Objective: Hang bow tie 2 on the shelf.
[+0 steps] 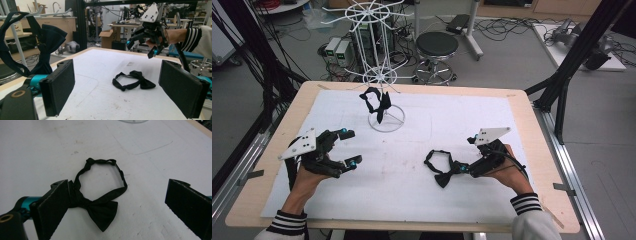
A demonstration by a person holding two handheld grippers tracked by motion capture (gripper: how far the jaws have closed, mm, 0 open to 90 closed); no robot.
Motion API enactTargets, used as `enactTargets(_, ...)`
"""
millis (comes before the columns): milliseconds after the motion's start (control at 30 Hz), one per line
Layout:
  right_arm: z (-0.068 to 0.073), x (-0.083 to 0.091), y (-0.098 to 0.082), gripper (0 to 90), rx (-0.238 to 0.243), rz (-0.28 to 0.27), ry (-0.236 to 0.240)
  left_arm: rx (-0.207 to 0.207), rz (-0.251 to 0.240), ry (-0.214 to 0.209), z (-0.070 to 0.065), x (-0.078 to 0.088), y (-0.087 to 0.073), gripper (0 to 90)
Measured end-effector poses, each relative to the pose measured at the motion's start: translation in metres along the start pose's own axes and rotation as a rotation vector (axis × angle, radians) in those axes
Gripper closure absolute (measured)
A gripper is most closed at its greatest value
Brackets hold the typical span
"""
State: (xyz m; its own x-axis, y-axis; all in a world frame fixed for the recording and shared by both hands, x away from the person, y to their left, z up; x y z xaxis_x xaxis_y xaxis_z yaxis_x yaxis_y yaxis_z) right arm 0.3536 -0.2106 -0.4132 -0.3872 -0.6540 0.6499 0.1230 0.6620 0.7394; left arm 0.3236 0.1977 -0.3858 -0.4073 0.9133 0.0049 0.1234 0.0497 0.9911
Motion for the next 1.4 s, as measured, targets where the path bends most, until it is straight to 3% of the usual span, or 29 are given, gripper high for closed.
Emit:
enactTargets(133,-0.001,-0.005,-0.001,5.4,0.035,0.058,0.021,-0.003,0.002,0.001,0.000,0.000,0.000,14.1)
enactTargets(533,-0.001,-0.022,-0.007,5.6,0.085,0.155,0.081,-0.003,0.007,-0.001,0.000,-0.001,-0.001,14.0)
enactTargets(800,0.002,-0.032,-0.010,13.9,0.108,0.225,0.119,-0.005,0.008,0.011,0.001,0.000,-0.001,14.0)
enactTargets(1000,0.002,-0.038,-0.013,15.3,0.127,0.256,0.131,-0.002,0.010,0.010,0.001,0.000,-0.001,14.0)
enactTargets(1400,0.007,-0.047,-0.018,22.5,0.150,0.313,0.198,0.000,0.017,0.012,0.001,-0.001,-0.003,14.0)
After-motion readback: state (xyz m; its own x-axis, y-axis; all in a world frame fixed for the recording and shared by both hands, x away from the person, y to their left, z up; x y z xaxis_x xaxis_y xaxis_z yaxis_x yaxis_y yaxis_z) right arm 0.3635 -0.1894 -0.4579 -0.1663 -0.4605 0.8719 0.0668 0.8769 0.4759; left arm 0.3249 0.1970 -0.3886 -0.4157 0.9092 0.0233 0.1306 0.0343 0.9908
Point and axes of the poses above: each handheld gripper's, and its own axes: x roughly backward along the jaws, y roughly out of its top, z roughly to its left, the point moved 5 cm from there along -x, roughly forward along the jaws, and after that the axes turned 8 degrees about x, right-handed, at the moved point
